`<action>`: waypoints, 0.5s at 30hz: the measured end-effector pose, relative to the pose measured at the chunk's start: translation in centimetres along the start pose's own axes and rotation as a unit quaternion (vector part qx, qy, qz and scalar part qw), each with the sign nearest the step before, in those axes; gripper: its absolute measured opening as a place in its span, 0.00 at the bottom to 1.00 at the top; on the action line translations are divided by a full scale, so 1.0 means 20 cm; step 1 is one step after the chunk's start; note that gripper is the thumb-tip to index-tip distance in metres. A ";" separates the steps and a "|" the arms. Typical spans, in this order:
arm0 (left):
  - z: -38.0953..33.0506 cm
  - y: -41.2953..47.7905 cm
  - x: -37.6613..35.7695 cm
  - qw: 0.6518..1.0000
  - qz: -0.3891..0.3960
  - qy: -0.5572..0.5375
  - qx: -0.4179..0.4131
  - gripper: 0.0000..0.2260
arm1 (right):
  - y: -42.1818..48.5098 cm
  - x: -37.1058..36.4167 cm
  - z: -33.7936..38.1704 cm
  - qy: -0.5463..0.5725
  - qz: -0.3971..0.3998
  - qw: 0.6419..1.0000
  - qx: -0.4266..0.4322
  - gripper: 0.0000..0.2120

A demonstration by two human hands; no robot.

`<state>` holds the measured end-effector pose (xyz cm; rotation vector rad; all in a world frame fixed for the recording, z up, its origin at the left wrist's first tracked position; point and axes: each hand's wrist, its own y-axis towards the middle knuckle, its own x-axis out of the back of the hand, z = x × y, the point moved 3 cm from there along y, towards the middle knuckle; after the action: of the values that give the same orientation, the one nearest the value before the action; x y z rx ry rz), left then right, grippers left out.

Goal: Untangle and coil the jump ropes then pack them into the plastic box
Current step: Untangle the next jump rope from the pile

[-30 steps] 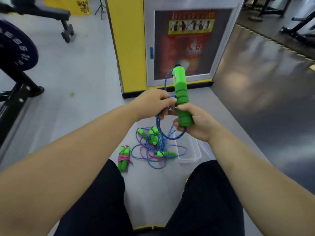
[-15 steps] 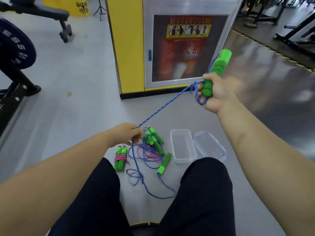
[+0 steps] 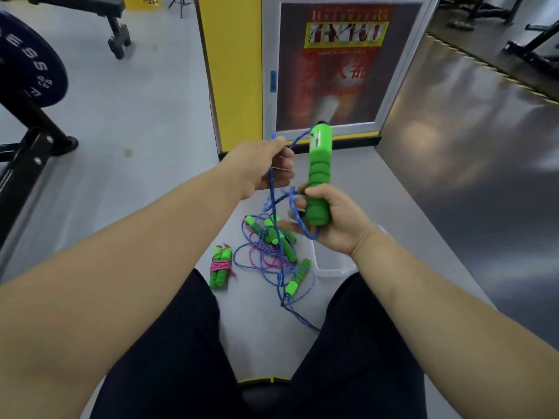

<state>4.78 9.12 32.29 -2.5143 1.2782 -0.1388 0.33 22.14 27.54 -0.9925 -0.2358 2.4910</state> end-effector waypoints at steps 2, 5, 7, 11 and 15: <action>0.04 0.00 0.02 0.998 -0.002 -0.060 0.025 0.16 | 0.02 0.02 0.05 -0.051 -0.038 0.998 0.028 0.04; 0.08 -0.01 -0.03 0.989 0.006 -0.138 0.056 0.17 | 0.02 0.03 0.03 -0.059 -0.011 0.998 0.018 0.06; 0.07 -0.02 -0.08 0.987 0.008 -0.149 0.050 0.18 | 0.01 0.01 -0.03 -0.038 0.039 0.998 -0.008 0.08; 0.08 0.01 -0.04 0.996 0.000 -0.094 0.012 0.16 | 0.04 0.01 -0.02 -0.011 -0.053 0.998 0.023 0.04; 0.30 0.01 0.10 0.991 -0.072 -0.100 0.041 0.11 | 0.08 0.01 0.19 0.076 -0.106 0.988 0.086 0.12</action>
<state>7.24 8.77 26.46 -2.4780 0.9928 0.0281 -2.88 20.82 29.74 -1.0226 -0.0719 2.1922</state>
